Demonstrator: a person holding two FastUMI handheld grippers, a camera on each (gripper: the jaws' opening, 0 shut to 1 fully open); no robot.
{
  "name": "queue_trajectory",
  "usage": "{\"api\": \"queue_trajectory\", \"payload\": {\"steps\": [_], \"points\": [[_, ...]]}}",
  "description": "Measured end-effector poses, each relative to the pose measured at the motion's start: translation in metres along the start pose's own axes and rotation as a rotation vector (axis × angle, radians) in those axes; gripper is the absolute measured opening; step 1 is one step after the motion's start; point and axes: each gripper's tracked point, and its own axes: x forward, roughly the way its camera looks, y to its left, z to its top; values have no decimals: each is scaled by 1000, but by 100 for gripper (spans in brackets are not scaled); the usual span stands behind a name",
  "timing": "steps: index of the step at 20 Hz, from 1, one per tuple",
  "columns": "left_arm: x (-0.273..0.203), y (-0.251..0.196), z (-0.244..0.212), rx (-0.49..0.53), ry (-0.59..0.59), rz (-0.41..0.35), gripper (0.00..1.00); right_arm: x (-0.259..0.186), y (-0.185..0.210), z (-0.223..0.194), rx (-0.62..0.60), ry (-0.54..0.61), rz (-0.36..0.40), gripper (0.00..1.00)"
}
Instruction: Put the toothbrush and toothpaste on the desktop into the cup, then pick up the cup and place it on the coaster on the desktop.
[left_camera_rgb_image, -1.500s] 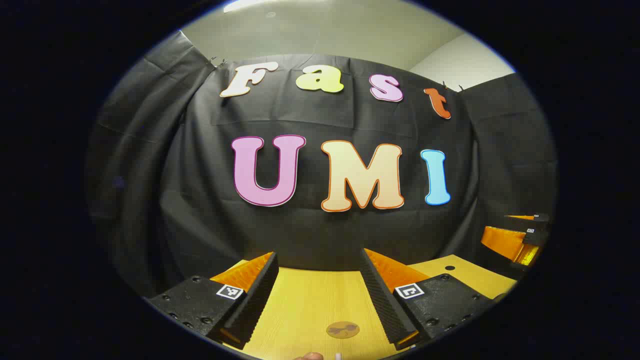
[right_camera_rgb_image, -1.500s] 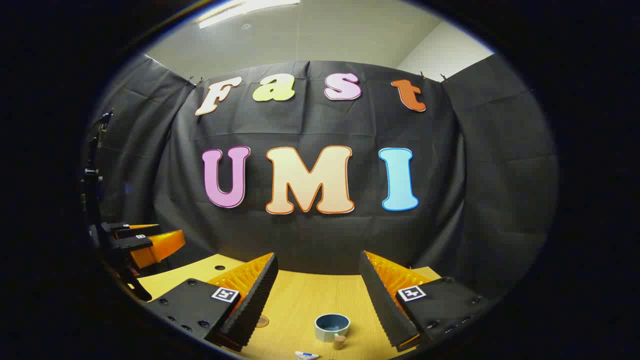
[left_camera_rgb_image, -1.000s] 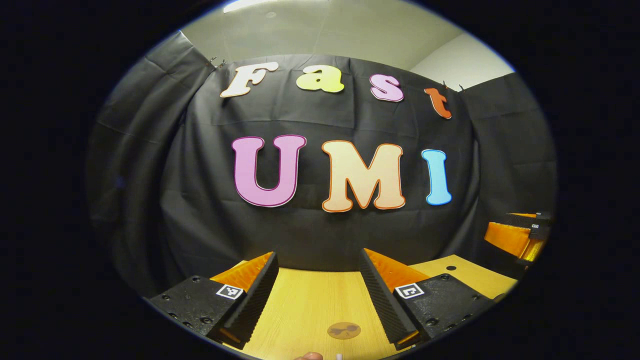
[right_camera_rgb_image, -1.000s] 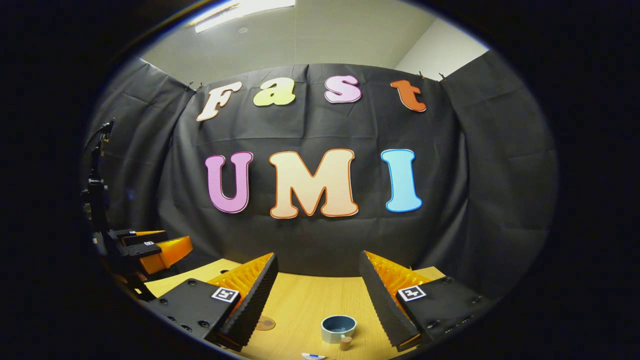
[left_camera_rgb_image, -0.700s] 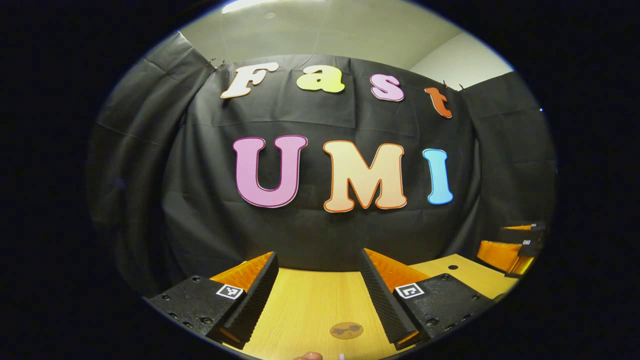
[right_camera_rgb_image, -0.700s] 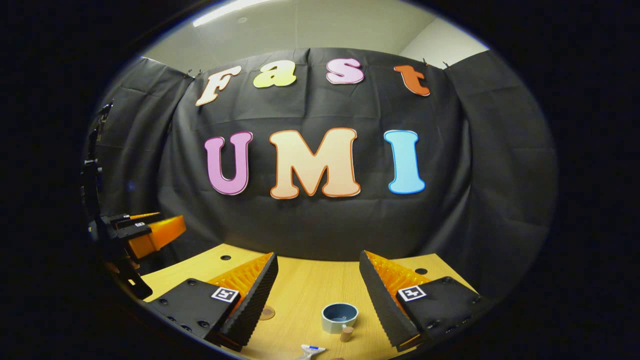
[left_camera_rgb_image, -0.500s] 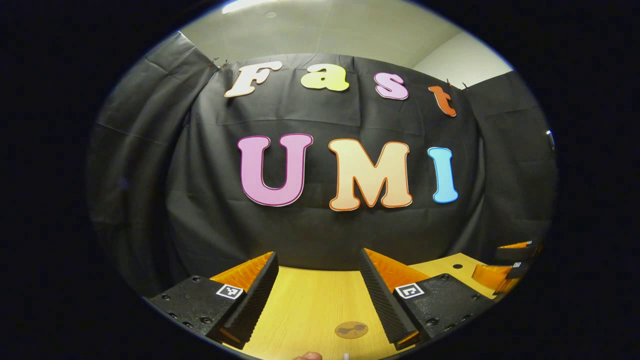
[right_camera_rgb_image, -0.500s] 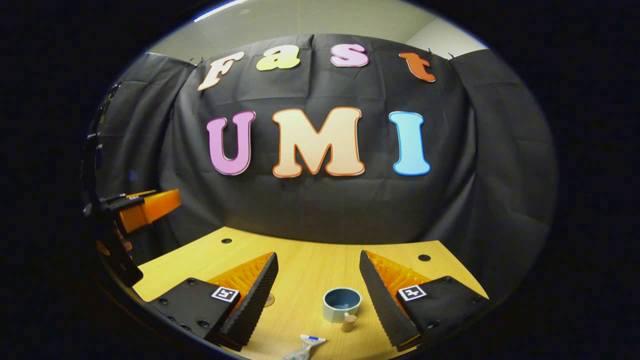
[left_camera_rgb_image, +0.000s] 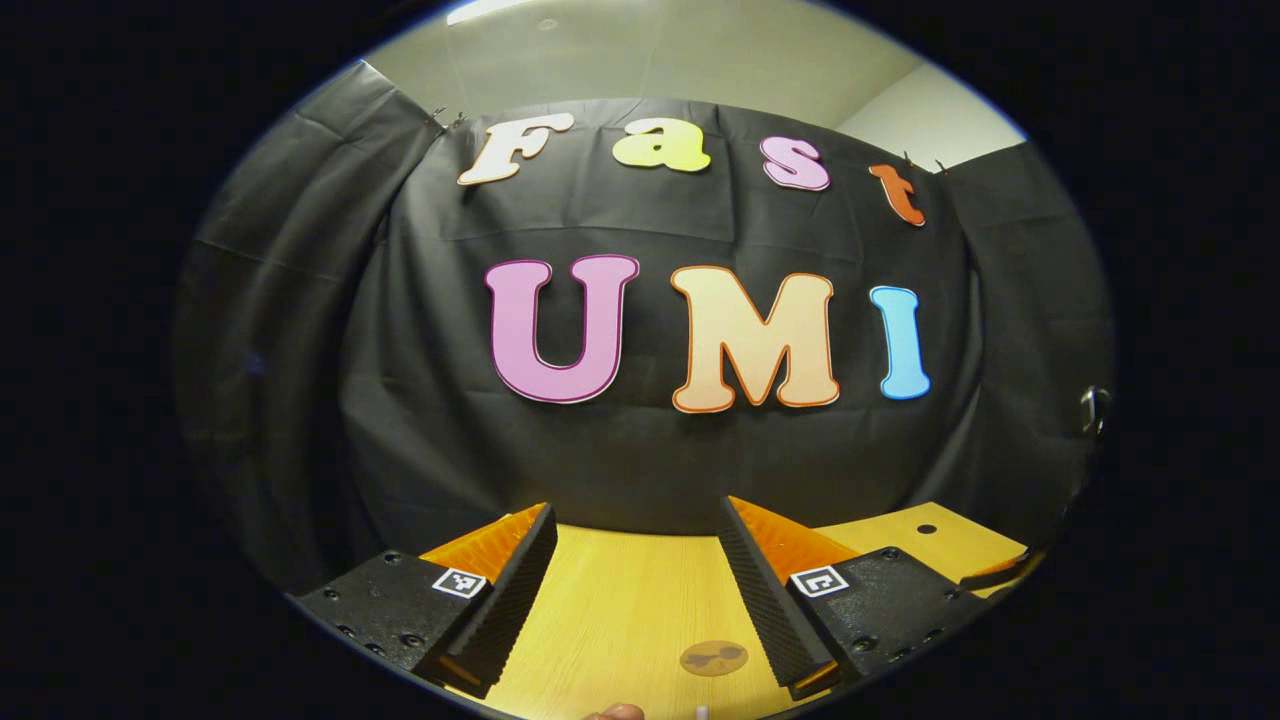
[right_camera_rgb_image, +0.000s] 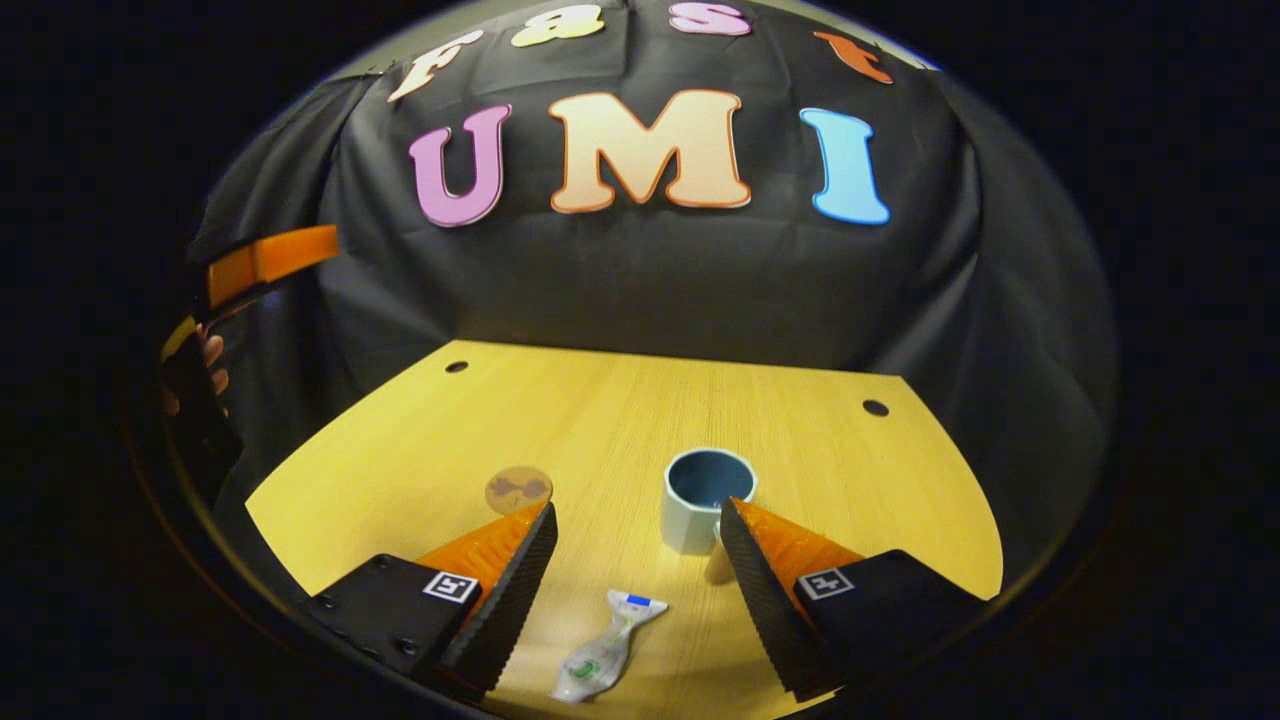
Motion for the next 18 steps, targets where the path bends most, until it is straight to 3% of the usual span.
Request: {"api": "queue_trajectory", "payload": {"steps": [7,13,14,15,18], "points": [[2,10,-8,1,27,17,94,14,10,-72,18,251,40,100],[3,19,-16,-1,58,41,94,24,7,-128,-1,438,23,98],[2,20,-18,-2,65,44,94,25,9,-135,1,467,29,94],[3,19,-19,-5,68,46,94,27,9,-140,-1,488,26,82],[4,18,-23,-8,79,45,94,28,11,-153,-7,532,30,68]]}}
